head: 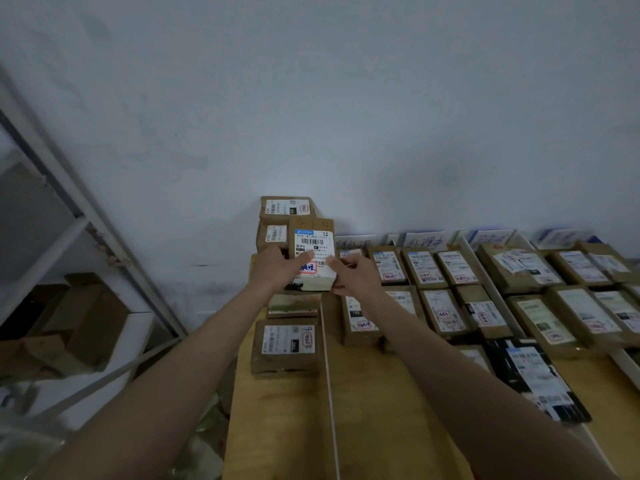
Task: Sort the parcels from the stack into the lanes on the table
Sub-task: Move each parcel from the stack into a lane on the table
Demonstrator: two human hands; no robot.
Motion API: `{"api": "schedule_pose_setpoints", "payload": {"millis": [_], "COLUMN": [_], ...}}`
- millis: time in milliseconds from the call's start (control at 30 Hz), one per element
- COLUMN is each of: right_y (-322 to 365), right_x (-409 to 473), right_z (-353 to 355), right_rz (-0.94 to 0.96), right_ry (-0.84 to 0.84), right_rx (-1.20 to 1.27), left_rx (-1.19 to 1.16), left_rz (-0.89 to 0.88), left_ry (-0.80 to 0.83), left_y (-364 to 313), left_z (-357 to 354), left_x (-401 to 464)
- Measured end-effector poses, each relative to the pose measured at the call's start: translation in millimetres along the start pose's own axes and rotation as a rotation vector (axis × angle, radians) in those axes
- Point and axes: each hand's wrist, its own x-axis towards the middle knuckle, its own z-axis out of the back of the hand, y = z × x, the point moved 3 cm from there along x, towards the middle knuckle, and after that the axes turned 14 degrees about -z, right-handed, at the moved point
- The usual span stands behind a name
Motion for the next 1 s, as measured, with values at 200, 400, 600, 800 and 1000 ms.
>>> {"api": "schedule_pose_setpoints", "payload": {"millis": [200,400,600,800,1000], "right_y": [-32,-80,-126,-161,-194], "right_x": [-22,-29,-24,-13,3], "right_z": [56,126,181,225,262], "right_rz": [0.299,0.275,0.24,0.221,0.202], "right_ry": [-0.312,-0.468,-0.459,-0.422,-0.397], "right_rx": [-0.598,-0.84,-0.867,-0.879,-0.885], "left_rx": [0.033,0.001,0.028,0.044,0.073], "left_rz": [0.01,0.062,0.193,0.268,0.379], "left_ry": [0.039,0.113,0.183,0.225,0.266], "left_y": [-13,-2,22,29,48], "left_z": [-18,-75,-150,-223,-292], "left_x": [-34,-71,-109,-141,-155]}}
